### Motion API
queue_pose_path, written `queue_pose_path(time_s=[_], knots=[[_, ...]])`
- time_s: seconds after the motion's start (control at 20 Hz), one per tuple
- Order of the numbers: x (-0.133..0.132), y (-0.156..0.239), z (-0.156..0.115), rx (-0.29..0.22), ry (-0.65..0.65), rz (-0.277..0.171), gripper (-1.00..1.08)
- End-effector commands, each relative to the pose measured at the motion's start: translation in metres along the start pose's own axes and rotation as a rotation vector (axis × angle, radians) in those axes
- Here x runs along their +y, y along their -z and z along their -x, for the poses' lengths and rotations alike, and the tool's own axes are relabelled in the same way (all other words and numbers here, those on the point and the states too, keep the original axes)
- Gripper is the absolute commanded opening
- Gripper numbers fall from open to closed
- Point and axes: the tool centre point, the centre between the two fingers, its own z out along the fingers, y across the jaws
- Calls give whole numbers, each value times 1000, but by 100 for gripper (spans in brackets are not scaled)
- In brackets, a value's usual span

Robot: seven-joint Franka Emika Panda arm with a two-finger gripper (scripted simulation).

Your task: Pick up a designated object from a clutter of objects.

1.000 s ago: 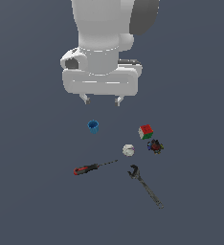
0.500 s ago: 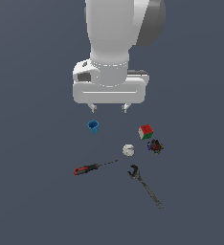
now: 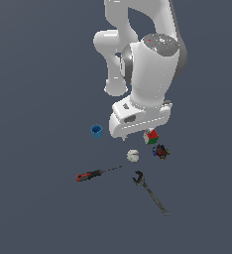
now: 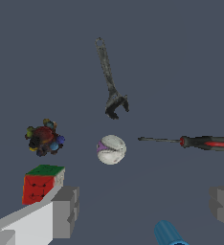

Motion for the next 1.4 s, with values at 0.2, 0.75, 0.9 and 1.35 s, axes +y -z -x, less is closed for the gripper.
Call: queue_pose_path(time_s=[0.2, 0.75, 0.9, 1.35], knots=[[-79, -73, -18, -10, 284, -16, 100], [-157, -137, -16, -9, 539, -52, 100], [-163, -141, -16, -8, 557, -55, 100], [-164, -157, -14, -9, 555, -55, 100]])
